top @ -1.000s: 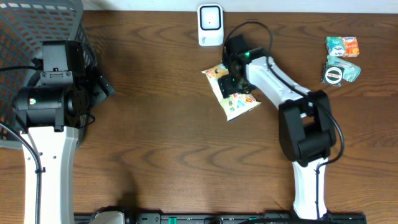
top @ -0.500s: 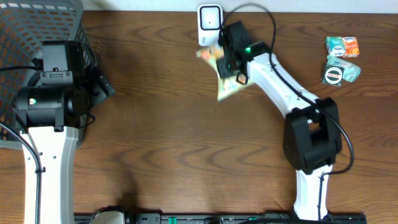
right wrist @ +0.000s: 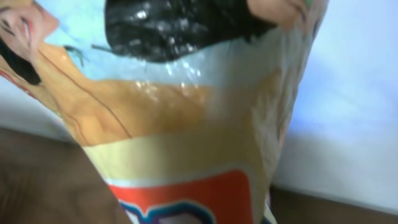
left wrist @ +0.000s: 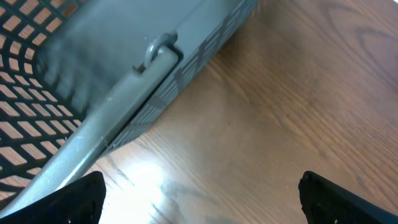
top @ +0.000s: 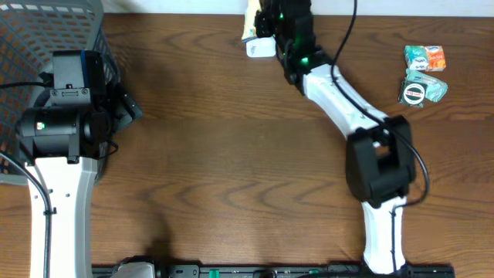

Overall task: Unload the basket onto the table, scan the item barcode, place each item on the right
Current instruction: 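Carry the snack bag right and drop it on the packs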

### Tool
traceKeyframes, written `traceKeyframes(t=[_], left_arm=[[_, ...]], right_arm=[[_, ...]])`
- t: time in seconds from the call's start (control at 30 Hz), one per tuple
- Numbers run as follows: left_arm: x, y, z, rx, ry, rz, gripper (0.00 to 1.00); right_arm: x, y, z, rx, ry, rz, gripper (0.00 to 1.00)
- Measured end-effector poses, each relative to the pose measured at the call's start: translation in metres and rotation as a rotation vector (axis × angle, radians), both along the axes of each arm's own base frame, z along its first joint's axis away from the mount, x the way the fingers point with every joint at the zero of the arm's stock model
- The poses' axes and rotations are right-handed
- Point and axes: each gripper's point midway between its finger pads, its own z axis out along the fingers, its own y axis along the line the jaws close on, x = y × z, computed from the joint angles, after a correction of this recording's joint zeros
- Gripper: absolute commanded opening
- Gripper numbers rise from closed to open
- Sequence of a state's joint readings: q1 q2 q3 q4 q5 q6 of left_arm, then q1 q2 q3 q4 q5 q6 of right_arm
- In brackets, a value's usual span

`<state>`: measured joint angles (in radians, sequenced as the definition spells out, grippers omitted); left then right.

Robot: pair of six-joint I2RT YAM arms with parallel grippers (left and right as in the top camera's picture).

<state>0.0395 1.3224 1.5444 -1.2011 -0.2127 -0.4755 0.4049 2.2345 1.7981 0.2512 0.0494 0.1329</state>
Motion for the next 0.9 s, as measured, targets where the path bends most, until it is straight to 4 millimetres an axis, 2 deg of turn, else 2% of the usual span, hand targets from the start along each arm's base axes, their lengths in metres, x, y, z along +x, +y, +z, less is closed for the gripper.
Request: traceKeyframes(t=[0.07,0.1,0.13,0.23,0.4,0.57,0.63,0.7,0.77,0.8,0.83,0.87,0.9], left_arm=[[0.0,0.0,0.0,0.0,0.002,0.0,0.97],[0.0,0.0,0.0,0.0,0.0,0.0,0.98],[0.0,0.0,0.0,0.0,0.001,0.0,0.97],[0.0,0.0,0.0,0.0,0.0,0.0,0.98],[0.0,0.0,0.0,0.0,0.0,0.0,0.98],[0.0,0.0,0.0,0.0,0.001,0.0,0.98],[0.0,0.0,0.0,0.0,0.0,0.0,0.98],[0.0,0.0,0.0,0.0,-0.001,0.0,0.98],[0.0,0.0,0.0,0.0,0.002,0.0,0.98],[0.0,0.0,0.0,0.0,-0.001,0.0,0.98],[0.0,0.0,0.0,0.0,0.0,0.0,0.98],[0.0,0.0,0.0,0.0,0.001,0.0,0.98],[0.0,0.0,0.0,0.0,0.0,0.0,0.98]], right_arm=[[0.008,0.004,-0.017,0.015,-0.022,-0.001,0.01],[0.014,0.004,-0.037,0.02,-0.012,-0.004,0.01],[0.015,0.004,-0.048,0.018,0.001,-0.005,0.01],[0.018,0.002,-0.069,0.009,0.029,-0.011,0.01],[0.025,-0.01,-0.056,0.039,-0.019,-0.032,0.01],[0.022,-0.034,-0.085,-0.008,0.129,-0.065,0.01],[0.019,-0.055,-0.089,-0.032,0.202,-0.096,0.01],[0.016,-0.088,-0.078,-0.048,0.247,-0.151,0.01],[0.003,-0.157,-0.055,-0.085,0.33,-0.275,0.01],[0.0,-0.168,-0.051,-0.091,0.339,-0.294,0.01],[-0.008,-0.208,-0.042,-0.119,0.37,-0.358,0.01],[-0.011,-0.228,-0.036,-0.132,0.377,-0.391,0.01],[-0.017,-0.254,-0.036,-0.152,0.403,-0.43,0.08]])
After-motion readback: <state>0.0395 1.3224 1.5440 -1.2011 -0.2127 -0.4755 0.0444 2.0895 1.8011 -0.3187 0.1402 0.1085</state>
